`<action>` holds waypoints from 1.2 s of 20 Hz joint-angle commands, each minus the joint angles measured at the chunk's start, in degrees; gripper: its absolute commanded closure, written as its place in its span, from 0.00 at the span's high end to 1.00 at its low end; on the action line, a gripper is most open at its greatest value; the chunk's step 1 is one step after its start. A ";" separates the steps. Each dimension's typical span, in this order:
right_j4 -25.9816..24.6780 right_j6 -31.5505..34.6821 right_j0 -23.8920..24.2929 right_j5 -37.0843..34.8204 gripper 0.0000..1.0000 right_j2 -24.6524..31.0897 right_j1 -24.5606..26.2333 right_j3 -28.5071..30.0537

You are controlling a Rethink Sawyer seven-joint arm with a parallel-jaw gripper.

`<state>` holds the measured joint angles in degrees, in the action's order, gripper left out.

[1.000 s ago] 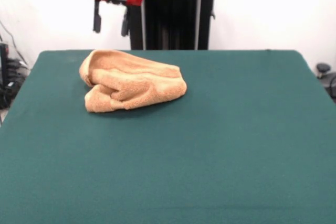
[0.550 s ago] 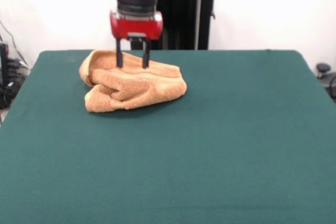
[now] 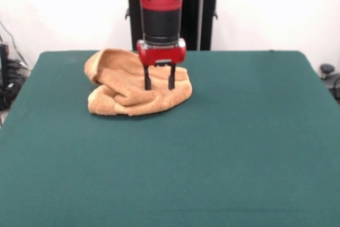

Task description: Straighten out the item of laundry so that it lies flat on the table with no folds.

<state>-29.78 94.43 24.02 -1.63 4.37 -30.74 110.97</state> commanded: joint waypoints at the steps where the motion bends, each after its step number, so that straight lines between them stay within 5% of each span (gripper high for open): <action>1: 2.04 10.55 -4.31 7.61 1.00 -2.02 11.36 -7.08; 12: 5.08 11.04 -5.77 8.79 1.00 -1.49 15.97 -7.56; 19: 12.55 17.17 -10.32 12.78 1.00 -7.75 22.24 -3.25; 24: 13.74 16.77 -7.17 18.84 1.00 -7.58 27.64 -2.13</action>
<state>-22.14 94.43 15.53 13.59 -5.35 -24.95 111.10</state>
